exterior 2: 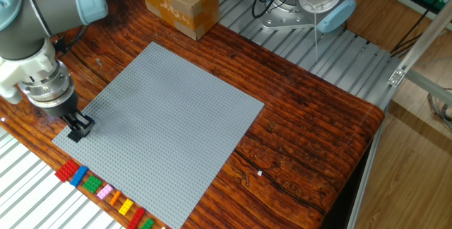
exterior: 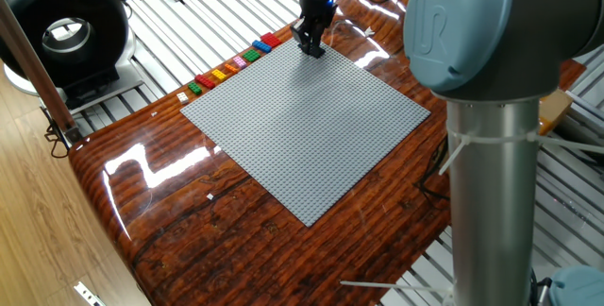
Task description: Build with small Lego blocks
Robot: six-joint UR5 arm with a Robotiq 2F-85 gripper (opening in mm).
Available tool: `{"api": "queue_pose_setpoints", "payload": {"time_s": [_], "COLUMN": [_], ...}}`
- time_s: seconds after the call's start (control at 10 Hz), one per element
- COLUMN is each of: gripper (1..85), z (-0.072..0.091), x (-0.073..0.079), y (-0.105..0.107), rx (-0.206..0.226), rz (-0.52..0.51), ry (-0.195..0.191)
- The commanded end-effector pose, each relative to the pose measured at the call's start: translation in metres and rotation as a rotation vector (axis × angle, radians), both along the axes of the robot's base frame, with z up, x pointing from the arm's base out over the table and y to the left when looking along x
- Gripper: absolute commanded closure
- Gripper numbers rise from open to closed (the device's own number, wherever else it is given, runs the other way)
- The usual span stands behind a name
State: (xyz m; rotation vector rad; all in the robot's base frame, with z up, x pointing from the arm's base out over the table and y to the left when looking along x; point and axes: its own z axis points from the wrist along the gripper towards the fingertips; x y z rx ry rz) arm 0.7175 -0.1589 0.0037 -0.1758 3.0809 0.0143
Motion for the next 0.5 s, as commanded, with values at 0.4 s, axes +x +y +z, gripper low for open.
{"api": "queue_pose_setpoints", "payload": {"time_s": [0.4], "gripper": [45.7], "z": [0.0058], "x": [0.0026], "y": [0.0050], "rx": [0.050], "rz": [-0.028], "ry": [0.008]}}
